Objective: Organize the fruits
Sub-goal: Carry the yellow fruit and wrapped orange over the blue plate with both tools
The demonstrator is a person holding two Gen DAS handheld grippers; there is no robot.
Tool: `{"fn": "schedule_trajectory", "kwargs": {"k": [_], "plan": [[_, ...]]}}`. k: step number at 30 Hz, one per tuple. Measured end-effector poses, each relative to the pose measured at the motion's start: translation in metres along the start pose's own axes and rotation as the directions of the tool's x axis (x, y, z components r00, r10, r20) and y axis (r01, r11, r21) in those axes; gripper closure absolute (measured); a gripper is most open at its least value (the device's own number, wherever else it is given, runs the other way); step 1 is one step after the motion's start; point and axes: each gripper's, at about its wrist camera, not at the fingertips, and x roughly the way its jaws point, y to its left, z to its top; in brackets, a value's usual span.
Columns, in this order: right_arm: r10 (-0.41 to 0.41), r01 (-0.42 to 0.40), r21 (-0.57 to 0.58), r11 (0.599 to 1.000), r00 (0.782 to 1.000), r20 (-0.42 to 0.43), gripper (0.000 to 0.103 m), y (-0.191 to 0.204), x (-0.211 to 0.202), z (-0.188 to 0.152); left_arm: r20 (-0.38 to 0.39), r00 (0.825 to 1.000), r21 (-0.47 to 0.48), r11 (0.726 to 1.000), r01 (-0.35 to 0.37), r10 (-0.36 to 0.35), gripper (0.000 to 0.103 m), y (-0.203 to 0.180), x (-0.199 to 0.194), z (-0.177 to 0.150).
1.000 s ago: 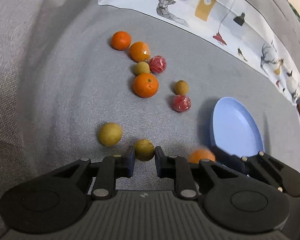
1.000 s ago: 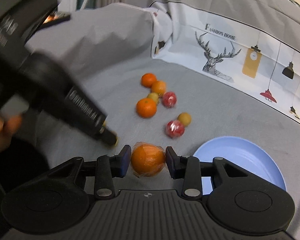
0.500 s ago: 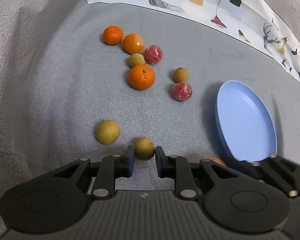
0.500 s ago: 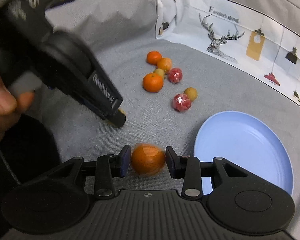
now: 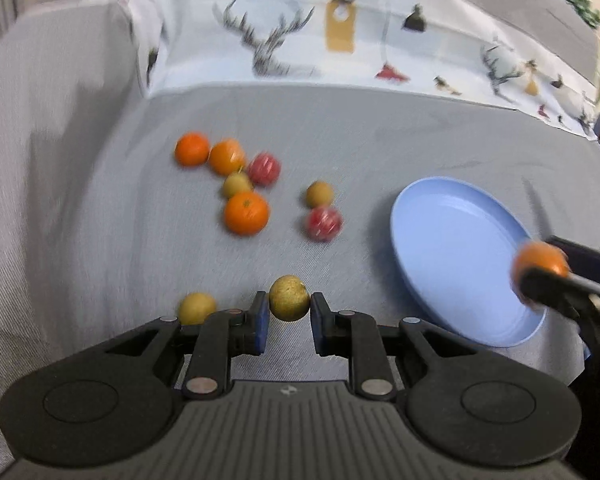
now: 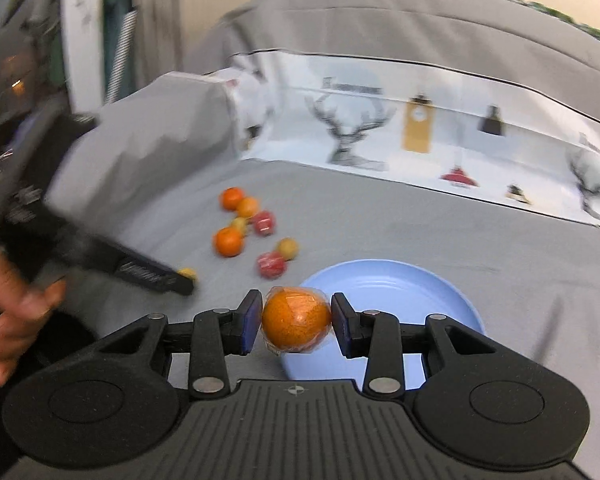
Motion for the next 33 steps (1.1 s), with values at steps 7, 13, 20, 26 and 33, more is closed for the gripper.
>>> {"fn": "schedule_trajectory", "kwargs": {"k": [7, 13, 20, 26, 33], "plan": [[-0.059, 0.059, 0.070, 0.996, 0.998, -0.002, 0.064, -0.015, 0.014, -0.001, 0.154, 0.988, 0.043, 0.999, 0.004, -0.011, 0.079, -0.025, -0.017, -0.005], [-0.110, 0.111, 0.093, 0.990, 0.994, -0.009, 0.064, -0.026, 0.016, -0.006, 0.225, 0.974, 0.092, 0.996, 0.004, -0.025, 0.079, -0.046, -0.021, -0.007], [-0.153, 0.157, 0.124, 0.980, 0.988, -0.036, 0.064, -0.038, 0.021, -0.010, 0.250, 0.965, 0.131, 0.991, 0.041, -0.073, 0.079, -0.061, -0.011, -0.009], [-0.165, 0.169, 0.134, 0.977, 0.985, -0.041, 0.064, -0.040, 0.023, -0.011, 0.260, 0.956, 0.150, 0.984, 0.095, -0.132, 0.079, -0.070, -0.002, -0.010], [-0.190, 0.194, 0.173, 0.966, 0.981, -0.044, 0.064, -0.045, 0.026, -0.011, 0.267, 0.949, 0.186, 0.975, 0.119, -0.167, 0.079, -0.078, 0.002, -0.014]]}}
